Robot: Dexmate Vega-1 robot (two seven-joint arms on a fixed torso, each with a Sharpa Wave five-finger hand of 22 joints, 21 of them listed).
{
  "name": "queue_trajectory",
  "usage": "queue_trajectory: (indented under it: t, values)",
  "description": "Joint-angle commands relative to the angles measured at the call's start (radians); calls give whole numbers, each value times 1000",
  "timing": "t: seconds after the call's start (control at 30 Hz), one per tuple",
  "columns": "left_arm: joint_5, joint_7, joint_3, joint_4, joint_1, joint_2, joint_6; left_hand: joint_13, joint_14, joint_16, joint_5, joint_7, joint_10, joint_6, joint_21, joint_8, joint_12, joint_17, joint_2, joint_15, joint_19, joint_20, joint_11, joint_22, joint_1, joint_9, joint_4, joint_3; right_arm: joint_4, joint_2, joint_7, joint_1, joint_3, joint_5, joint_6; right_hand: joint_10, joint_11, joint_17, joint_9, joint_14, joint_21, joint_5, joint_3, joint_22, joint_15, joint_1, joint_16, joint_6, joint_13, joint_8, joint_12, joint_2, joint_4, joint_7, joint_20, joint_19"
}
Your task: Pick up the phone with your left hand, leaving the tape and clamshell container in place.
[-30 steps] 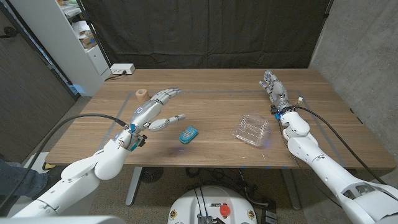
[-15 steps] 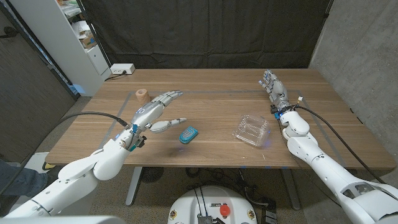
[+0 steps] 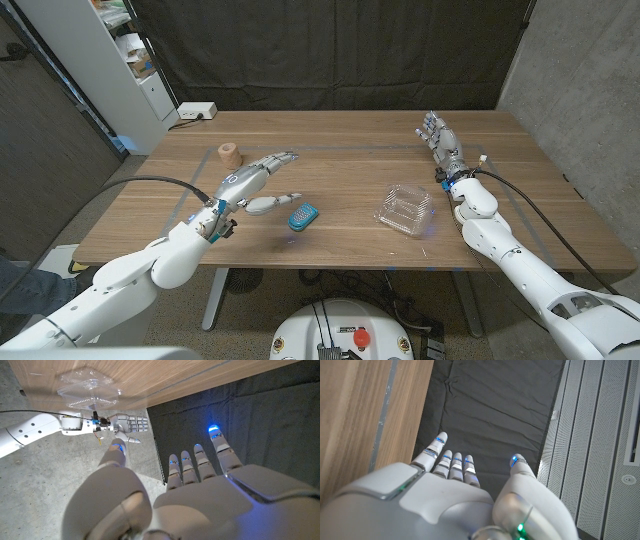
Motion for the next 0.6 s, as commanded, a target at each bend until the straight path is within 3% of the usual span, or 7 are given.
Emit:
queue_trajectory:
  t: [0.03,0.17,0.27,0.6]
  values:
    - [79,16,17,-54,25,24,114,3,14,5,-5,-5,2,4,9,3,5,4,4,3,22,-1,-7,3,25,2,-5,9,13,3,7,5,2,5,7,7,0,2,2,10,3,-3,-2,6,2,3,3,6,1,0,8,1,-2,-5,1,10]
    - [102,66,32,-46,25,26,113,4,14,3,-7,-8,0,2,10,1,4,4,6,7,29,0,-7,2,35,2,-6,12,16,4,10,6,2,7,7,7,0,3,2,11,3,-4,-3,6,1,3,3,7,1,1,8,1,-3,-6,2,11]
    - [186,132,53,-47,27,20,151,4,16,3,-8,-9,1,7,10,2,4,4,7,6,34,0,-9,2,41,2,-6,12,18,3,12,6,3,8,7,7,0,3,2,11,2,-4,-3,6,1,2,3,7,1,1,8,1,-3,-7,2,11]
    - [166,69,97,-66,0,44,221,8,30,2,-18,-14,19,50,10,15,11,5,10,-1,57,1,-20,0,65,3,-4,13,15,1,11,-4,7,13,9,8,-1,4,2,14,1,-5,-5,6,-1,2,4,7,1,0,7,2,-3,-6,3,13]
